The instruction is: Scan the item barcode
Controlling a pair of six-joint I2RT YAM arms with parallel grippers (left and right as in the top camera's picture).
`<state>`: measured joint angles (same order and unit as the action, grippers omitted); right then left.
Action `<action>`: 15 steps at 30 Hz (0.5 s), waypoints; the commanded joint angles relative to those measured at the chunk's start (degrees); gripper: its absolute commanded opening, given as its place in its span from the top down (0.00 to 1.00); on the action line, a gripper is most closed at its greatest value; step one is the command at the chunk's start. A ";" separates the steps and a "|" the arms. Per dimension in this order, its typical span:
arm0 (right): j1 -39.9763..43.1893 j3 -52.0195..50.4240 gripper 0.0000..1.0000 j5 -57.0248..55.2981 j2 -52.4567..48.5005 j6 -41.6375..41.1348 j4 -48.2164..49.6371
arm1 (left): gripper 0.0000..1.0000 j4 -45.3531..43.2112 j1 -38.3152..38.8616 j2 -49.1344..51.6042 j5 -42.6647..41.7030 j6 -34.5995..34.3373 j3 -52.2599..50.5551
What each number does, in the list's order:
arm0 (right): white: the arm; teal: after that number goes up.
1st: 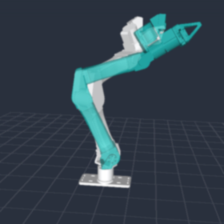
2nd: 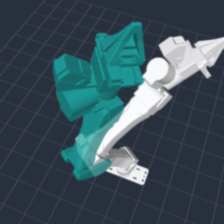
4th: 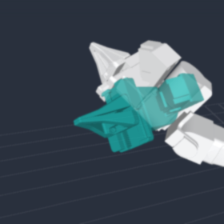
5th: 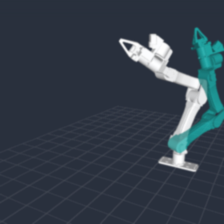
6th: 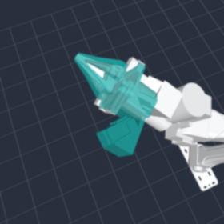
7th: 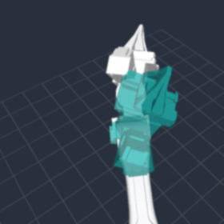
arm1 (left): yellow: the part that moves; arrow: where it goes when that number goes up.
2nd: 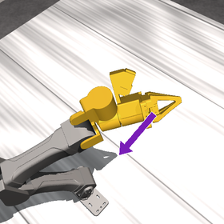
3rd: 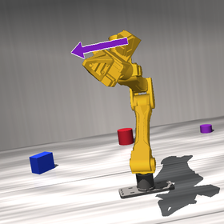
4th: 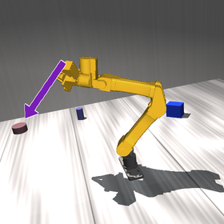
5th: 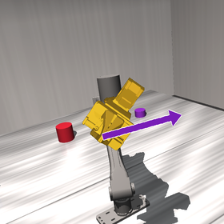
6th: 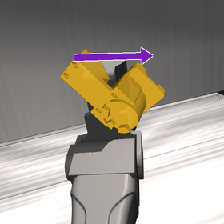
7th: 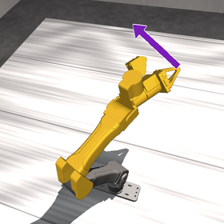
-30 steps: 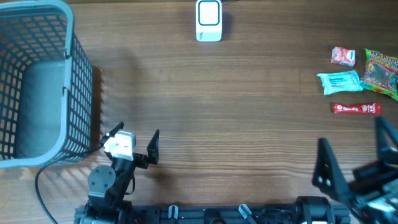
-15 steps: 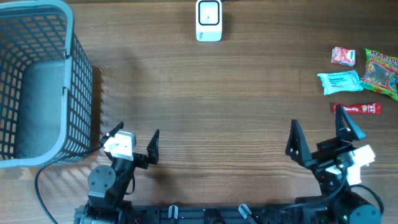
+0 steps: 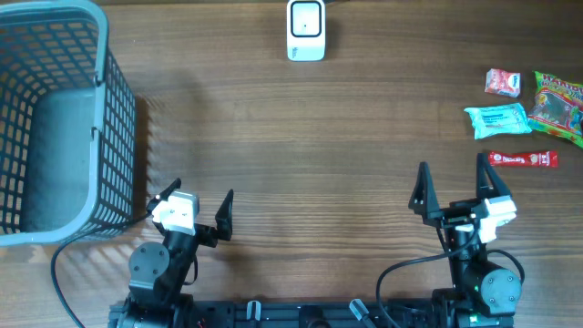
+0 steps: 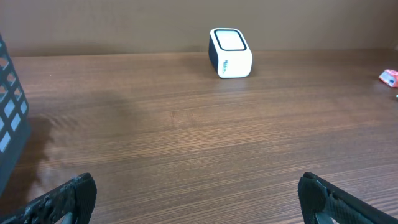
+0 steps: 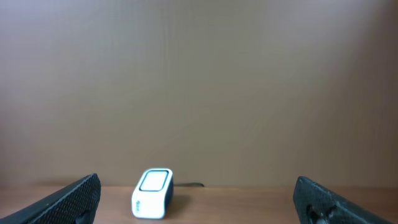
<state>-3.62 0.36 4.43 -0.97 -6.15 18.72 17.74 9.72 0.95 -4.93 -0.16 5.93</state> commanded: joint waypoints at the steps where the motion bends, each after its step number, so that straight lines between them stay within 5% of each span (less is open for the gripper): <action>1: -0.35 -0.07 0.00 -1.27 0.81 3.58 -4.39 | 0.00 -0.20 -0.24 -0.09 0.50 -0.52 -0.48; 9: -0.35 -0.07 0.00 -1.27 0.81 6.14 -18.82 | 0.00 -0.20 -0.24 -0.09 0.50 -0.52 -0.48; 15: -0.35 -0.07 0.00 -1.49 0.81 9.53 -18.78 | 0.00 -0.17 -0.24 -0.09 0.50 -0.52 -0.48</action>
<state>-3.62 0.36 3.97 -0.78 -0.12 -0.19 17.74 9.72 0.95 -4.93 -0.16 5.93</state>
